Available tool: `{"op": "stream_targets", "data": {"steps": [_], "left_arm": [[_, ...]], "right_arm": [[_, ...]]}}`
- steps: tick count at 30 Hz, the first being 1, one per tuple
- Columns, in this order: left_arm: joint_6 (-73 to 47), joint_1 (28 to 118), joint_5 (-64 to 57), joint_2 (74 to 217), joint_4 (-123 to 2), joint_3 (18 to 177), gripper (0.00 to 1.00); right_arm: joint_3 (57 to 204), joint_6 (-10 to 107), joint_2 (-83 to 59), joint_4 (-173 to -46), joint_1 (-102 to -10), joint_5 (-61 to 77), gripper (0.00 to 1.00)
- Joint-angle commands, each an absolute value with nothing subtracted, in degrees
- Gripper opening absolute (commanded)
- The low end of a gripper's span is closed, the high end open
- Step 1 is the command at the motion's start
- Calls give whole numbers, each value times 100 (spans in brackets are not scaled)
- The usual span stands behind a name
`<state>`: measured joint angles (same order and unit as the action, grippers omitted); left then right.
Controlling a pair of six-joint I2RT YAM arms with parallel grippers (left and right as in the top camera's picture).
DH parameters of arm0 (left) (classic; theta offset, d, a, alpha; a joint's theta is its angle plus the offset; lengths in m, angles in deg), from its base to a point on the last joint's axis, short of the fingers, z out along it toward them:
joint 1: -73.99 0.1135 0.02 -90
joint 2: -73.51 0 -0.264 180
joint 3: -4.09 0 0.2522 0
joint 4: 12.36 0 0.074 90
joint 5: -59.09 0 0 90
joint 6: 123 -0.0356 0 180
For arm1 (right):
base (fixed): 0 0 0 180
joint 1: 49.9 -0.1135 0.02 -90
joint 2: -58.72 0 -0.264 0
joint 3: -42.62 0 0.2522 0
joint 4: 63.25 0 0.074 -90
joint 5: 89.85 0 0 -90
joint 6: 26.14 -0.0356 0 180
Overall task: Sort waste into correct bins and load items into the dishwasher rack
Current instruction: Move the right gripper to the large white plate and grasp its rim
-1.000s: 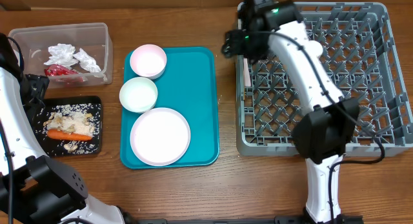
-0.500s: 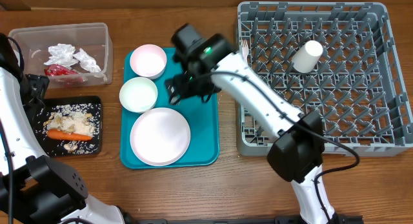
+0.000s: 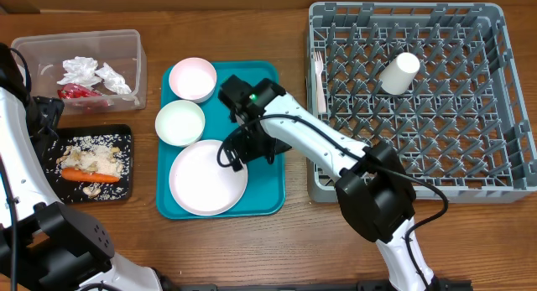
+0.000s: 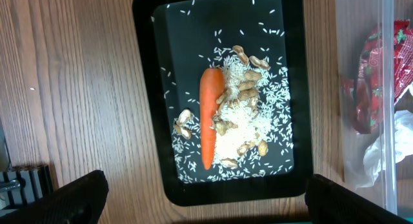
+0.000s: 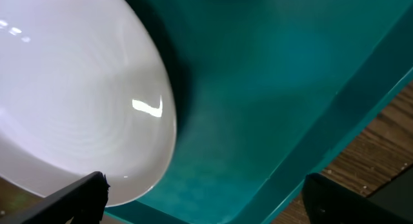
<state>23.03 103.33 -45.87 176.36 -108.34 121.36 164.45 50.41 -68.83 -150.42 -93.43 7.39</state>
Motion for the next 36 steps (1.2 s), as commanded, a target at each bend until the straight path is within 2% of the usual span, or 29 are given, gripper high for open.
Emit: {"op": "stream_targets", "data": {"steps": [1,7,12,15,17,21,27,29,36], "left_arm": [[2423,10309,-4587,17540,-10831,12112,100],[2426,10309,-4587,17540,-10831,12112,100],[2426,10309,-4587,17540,-10831,12112,100],[2426,10309,-4587,17540,-10831,12112,100],[2426,10309,-4587,17540,-10831,12112,100],[2426,10309,-4587,17540,-10831,12112,100],[2423,10309,-4587,17540,-10831,12112,100],[2423,10309,-4587,17542,-10831,12112,100],[2423,10309,-4587,17540,-10831,12112,100]], "right_arm": [[16054,5041,-6682,-14819,-9334,892,100],[15601,5039,-6682,-14305,-9334,1076,99],[15512,5024,-6684,-14003,-9334,1224,87],[15486,4871,-6732,-13888,-9347,1310,68],[15486,4698,-6830,-13846,-9365,1312,52],[15483,4580,-6979,-13813,-9374,1290,40],[15488,4346,-6988,-13748,-9374,1292,8],[15512,4315,-6988,-13780,-9371,1294,4],[15927,4304,-6968,-14331,-9367,1288,4]]}}
